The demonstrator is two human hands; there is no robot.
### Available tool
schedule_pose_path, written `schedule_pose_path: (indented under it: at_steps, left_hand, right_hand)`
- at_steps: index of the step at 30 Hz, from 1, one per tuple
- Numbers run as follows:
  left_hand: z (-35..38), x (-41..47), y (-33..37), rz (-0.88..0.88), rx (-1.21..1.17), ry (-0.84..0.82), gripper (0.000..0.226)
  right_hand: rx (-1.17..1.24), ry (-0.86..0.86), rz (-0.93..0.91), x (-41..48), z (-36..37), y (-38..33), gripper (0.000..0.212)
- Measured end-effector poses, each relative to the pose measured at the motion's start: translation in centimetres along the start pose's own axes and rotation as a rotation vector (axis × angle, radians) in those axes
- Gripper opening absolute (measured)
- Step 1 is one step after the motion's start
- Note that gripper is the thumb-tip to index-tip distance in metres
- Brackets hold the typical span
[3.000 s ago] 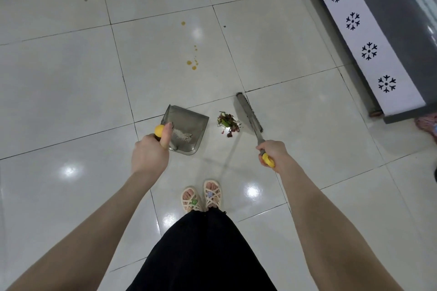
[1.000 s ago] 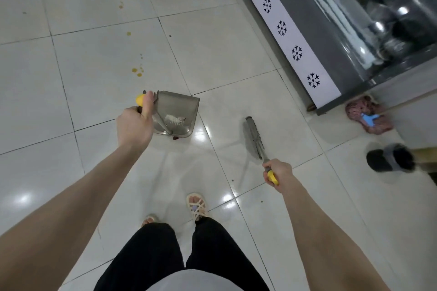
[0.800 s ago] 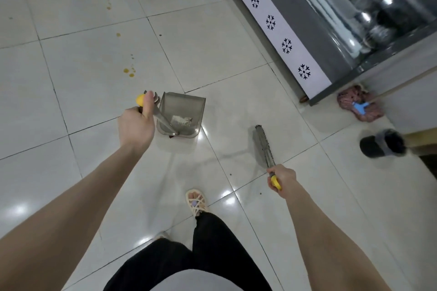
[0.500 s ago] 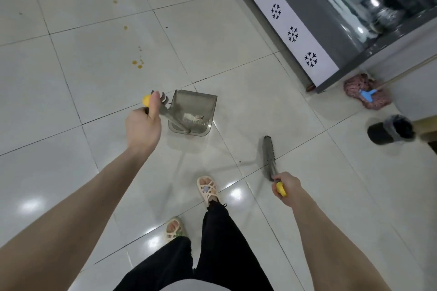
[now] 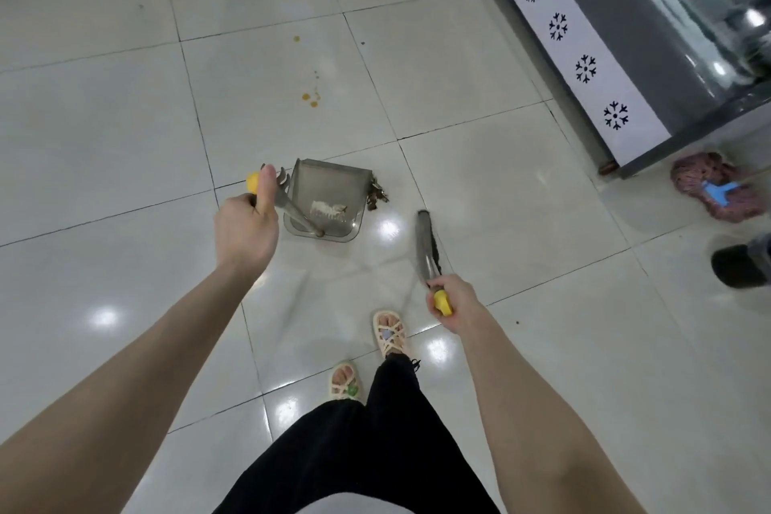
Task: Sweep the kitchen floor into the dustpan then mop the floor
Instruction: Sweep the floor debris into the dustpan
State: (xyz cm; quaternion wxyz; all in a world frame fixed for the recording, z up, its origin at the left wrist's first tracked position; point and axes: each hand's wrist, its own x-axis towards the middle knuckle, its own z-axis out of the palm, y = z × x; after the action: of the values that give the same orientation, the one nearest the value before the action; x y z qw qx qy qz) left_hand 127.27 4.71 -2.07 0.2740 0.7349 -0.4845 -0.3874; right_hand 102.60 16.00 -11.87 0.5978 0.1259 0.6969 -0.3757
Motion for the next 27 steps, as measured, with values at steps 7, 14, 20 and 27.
schedule_pose_path:
  at_steps: [7,14,20,27]
  left_hand:
    - [-2.8,2.6,-1.8,-0.043,0.035,0.046,0.088]
    - [-4.9,7.6,-2.4,-0.140,0.059,0.121,0.074]
    - [-5.9,11.9,-2.2,-0.211,0.070,0.162,0.090]
    - [-6.7,16.1,-1.2,-0.220,0.149,0.166,0.094]
  right_hand:
    - [-0.069,-0.015,-0.072,-0.3,3.9,-3.4,0.010]
    - [-0.213,0.036,-0.143,2.4,10.5,-9.2,0.011]
    - [-0.284,0.082,-0.124,5.2,15.3,-13.7,0.018]
    - [-0.457,-0.043,-0.054,6.2,20.9,-15.3,0.011]
